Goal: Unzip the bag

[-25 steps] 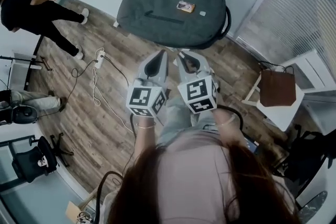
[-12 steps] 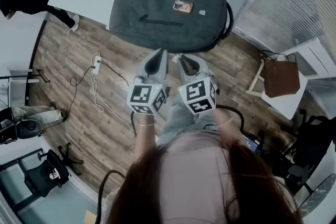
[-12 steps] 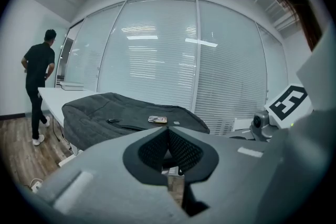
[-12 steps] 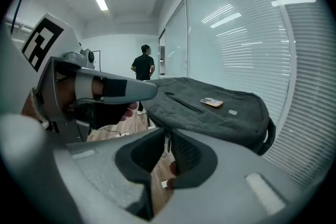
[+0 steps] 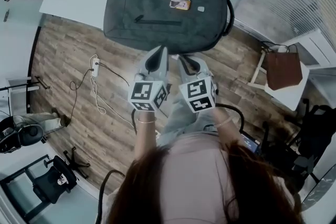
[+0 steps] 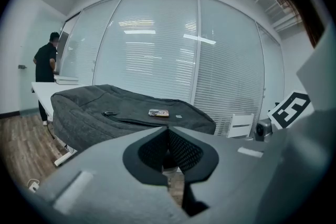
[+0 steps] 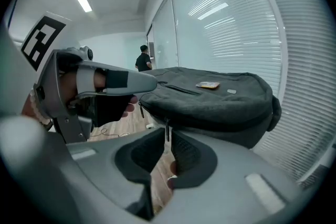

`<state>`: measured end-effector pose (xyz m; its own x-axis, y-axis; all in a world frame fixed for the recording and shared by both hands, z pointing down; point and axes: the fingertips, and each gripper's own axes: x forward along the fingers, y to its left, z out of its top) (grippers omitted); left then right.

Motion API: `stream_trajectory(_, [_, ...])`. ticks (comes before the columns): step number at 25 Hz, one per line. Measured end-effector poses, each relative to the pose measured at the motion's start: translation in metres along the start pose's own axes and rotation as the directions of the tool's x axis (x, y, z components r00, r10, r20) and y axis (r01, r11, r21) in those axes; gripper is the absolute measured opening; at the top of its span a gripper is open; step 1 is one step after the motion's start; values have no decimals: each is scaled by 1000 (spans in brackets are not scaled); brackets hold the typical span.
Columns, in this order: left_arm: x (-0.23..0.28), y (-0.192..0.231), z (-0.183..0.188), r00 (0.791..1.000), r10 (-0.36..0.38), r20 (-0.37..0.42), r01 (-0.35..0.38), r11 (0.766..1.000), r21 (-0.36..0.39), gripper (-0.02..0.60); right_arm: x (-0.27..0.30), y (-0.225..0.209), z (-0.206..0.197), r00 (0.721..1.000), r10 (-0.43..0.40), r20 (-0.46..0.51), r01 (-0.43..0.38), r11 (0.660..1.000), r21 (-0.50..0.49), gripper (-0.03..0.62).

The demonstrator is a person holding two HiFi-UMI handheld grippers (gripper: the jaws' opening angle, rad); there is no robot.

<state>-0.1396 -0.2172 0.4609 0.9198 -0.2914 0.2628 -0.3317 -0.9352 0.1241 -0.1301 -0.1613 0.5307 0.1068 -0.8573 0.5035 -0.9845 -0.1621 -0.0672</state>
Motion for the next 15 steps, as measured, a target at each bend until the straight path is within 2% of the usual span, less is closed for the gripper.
stream_trajectory(7, [10, 2, -7, 1000, -7, -17, 7, 1000, -8, 9, 13, 3, -2, 999, 7, 32, -9, 997, 77, 43])
stream_trajectory(11, [16, 6, -13, 998, -8, -56, 8, 1000, -12, 9, 16, 3, 0, 999, -12, 48, 6, 993, 115, 41])
stream_trajectory(15, [20, 7, -21, 997, -11, -82, 9, 1000, -25, 9, 18, 2, 0, 998, -24, 61, 16, 993, 116, 12])
